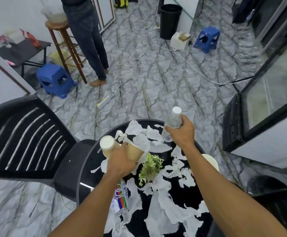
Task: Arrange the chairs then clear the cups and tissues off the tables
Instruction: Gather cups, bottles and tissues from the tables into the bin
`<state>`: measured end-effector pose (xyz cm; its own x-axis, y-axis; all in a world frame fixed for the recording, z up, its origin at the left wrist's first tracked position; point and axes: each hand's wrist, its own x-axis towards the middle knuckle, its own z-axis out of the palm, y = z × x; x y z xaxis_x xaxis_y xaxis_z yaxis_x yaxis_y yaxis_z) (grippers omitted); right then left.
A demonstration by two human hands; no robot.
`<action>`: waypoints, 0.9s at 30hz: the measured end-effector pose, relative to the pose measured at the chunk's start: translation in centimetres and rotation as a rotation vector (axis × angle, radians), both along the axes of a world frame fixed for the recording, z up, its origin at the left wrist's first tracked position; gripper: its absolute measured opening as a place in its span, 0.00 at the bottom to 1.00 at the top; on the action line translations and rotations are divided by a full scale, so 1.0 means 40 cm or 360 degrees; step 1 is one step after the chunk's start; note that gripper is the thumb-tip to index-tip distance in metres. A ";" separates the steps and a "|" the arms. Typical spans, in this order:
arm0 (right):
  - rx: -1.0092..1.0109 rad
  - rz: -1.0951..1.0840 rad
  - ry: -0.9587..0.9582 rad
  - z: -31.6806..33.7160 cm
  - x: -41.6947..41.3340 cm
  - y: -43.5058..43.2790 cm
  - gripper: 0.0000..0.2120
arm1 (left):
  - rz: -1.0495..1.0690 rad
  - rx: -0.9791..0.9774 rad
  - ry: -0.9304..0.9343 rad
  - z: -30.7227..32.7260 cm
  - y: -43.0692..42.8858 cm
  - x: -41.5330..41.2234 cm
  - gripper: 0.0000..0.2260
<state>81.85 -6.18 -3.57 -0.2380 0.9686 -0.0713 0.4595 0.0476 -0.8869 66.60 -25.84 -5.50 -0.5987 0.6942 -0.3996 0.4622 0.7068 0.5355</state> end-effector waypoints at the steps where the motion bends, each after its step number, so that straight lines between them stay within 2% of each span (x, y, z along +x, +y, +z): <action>1: 0.0011 -0.0001 0.0028 0.024 0.010 -0.005 0.26 | 0.0033 0.0075 0.0018 0.022 0.004 -0.001 0.37; 7: 0.0160 -0.0030 0.0123 0.176 0.148 -0.055 0.22 | 0.0095 0.0580 0.0023 0.163 0.060 0.076 0.39; 11: 0.0219 -0.0134 0.0161 0.247 0.345 -0.109 0.29 | -0.0072 0.0873 0.0041 0.239 0.114 0.252 0.40; 15: 0.0237 -0.0338 0.0215 0.275 0.609 -0.186 0.32 | -0.0286 0.1007 -0.0063 0.287 0.138 0.510 0.40; 19: 0.0278 -0.0641 0.0267 0.309 0.904 -0.316 0.28 | -0.0531 0.1114 -0.0218 0.311 0.099 0.806 0.38; 27: 0.0274 -0.1331 0.0245 0.297 1.455 -0.697 0.25 | -0.1188 0.1078 -0.0566 0.304 -0.076 1.400 0.35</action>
